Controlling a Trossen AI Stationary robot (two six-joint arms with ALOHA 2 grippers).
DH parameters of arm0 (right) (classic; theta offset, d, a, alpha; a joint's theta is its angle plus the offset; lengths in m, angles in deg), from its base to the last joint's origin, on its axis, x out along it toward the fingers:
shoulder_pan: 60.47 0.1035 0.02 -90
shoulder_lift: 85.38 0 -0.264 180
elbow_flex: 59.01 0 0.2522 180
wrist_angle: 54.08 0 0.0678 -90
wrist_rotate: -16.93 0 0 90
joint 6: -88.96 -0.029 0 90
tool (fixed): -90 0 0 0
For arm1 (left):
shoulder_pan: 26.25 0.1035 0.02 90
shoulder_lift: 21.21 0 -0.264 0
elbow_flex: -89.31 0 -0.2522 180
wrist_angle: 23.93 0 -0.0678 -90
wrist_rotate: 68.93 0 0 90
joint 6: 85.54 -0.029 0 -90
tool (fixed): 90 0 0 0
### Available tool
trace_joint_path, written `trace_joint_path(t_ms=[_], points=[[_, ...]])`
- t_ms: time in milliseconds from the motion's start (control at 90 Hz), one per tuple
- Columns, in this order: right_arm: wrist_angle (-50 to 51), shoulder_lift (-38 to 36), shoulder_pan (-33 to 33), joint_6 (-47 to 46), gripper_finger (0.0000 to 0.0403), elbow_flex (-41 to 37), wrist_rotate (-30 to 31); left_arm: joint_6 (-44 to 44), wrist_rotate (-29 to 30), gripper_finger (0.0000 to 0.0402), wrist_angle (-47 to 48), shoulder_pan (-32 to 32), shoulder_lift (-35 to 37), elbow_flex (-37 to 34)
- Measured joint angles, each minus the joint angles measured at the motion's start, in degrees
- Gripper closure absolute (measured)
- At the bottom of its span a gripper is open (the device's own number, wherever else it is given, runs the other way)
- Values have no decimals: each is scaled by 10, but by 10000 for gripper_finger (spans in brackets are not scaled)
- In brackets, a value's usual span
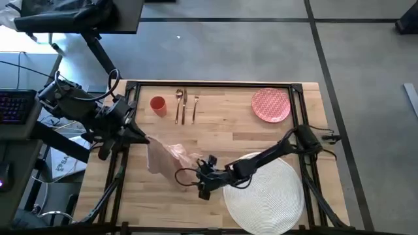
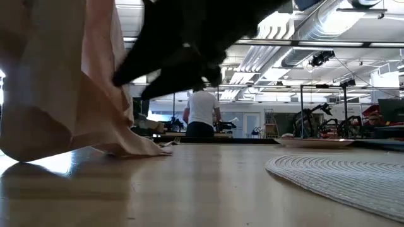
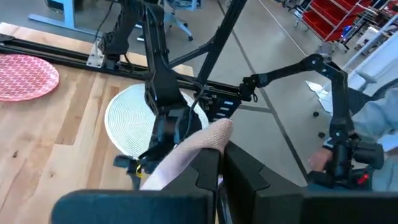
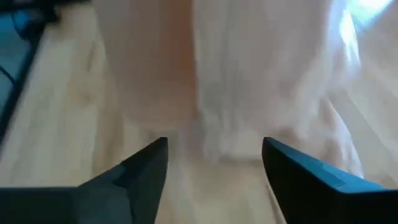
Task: Set table place
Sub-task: Fold pink table napkin
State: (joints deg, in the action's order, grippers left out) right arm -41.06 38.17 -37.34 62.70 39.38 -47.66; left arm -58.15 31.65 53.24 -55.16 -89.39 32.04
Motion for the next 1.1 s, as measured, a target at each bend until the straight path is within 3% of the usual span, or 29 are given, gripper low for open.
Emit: trace_joint_path(t_ms=[167,300,400,522,567,822,978,1100], points=[[29,56,-3,-24,174,74,94,0,0,402,1,0,0,0],[140,84,-9,-73,212,151,163,0,0,402,3,0,0,0],[245,94,-21,-124,264,197,187,3,-12,402,3,0,0,0],[340,91,-40,-179,367,230,222,11,-27,402,-1,0,0,0],[382,91,-47,-192,387,245,233,13,-34,402,-4,-2,0,0],[682,45,-76,-308,403,323,318,-1,-25,402,-39,-16,2,0],[763,-35,-78,-315,403,316,353,-57,-14,402,-118,-10,2,0],[796,-102,-72,-256,403,315,355,-76,-15,402,-142,-2,2,0]])
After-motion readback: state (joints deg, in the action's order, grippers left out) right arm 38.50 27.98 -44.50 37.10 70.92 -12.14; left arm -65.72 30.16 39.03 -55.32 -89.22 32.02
